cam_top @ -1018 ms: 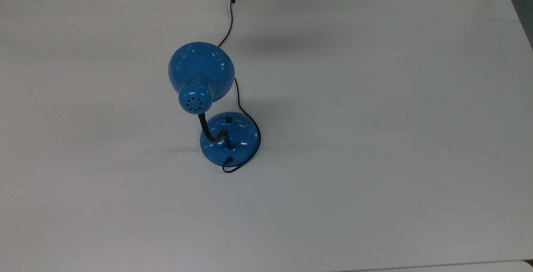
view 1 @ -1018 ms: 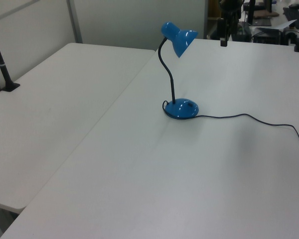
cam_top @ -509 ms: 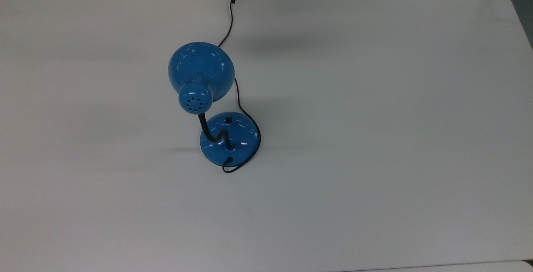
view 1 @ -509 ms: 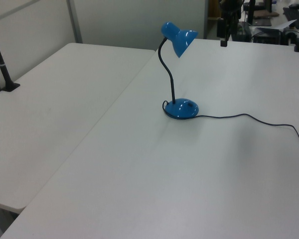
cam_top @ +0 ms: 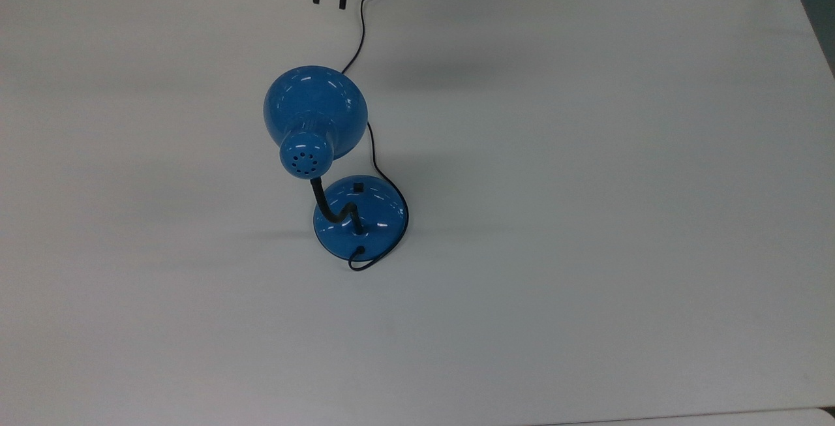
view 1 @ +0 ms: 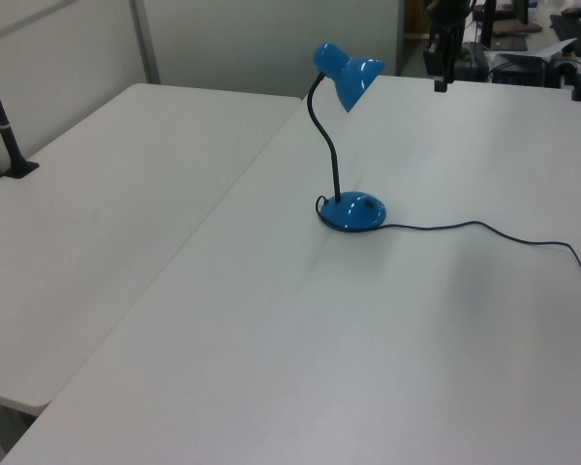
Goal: Turn on the lamp
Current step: 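Move the gripper toward the blue lamp's round base, then lower the closed gripper down onto the switch on the lamp base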
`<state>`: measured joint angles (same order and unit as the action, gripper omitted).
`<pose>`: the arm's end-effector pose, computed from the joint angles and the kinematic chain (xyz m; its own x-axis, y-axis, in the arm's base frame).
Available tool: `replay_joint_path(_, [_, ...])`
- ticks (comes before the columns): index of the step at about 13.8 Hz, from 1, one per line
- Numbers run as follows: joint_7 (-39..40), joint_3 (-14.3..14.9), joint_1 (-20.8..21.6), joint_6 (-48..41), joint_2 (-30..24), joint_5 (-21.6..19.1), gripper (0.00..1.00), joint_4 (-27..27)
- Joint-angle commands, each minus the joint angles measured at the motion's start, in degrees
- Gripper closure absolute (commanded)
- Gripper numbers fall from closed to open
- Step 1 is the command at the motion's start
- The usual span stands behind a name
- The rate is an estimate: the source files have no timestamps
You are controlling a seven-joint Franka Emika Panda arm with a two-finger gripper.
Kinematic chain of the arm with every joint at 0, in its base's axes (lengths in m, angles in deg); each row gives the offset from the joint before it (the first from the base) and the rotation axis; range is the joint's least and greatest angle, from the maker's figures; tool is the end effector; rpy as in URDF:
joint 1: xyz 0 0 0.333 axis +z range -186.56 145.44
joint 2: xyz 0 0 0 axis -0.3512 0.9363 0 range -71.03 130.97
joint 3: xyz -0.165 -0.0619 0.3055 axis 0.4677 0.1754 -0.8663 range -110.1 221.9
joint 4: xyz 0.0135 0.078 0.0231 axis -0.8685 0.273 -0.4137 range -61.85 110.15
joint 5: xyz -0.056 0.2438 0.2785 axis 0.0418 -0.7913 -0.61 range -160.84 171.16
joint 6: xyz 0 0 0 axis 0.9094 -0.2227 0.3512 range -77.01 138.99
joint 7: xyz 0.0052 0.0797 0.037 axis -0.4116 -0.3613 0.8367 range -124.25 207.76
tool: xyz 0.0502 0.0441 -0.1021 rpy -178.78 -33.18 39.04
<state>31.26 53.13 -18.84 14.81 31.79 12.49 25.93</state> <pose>0.5448 0.0269 0.6172 0.9945 -0.1014 -0.0249 -0.0972 -0.9864 0.1327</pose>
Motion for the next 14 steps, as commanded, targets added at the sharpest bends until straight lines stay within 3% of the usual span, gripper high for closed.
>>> replay_joint_path(1, [1.4,0.1,0.5,1.5,-0.6,-0.9,0.98,1.6])
replay_joint_path(4, [1.4,0.1,0.7,5.8,-0.9,-0.9,0.98,5.9])
replay_joint_path(11, [-2.5,-0.1,1.1,29.0,-1.4,-2.2,0.99,25.0])
replay_joint_path(14, [-4.4,-0.2,1.1,37.2,2.1,-2.1,0.99,27.9])
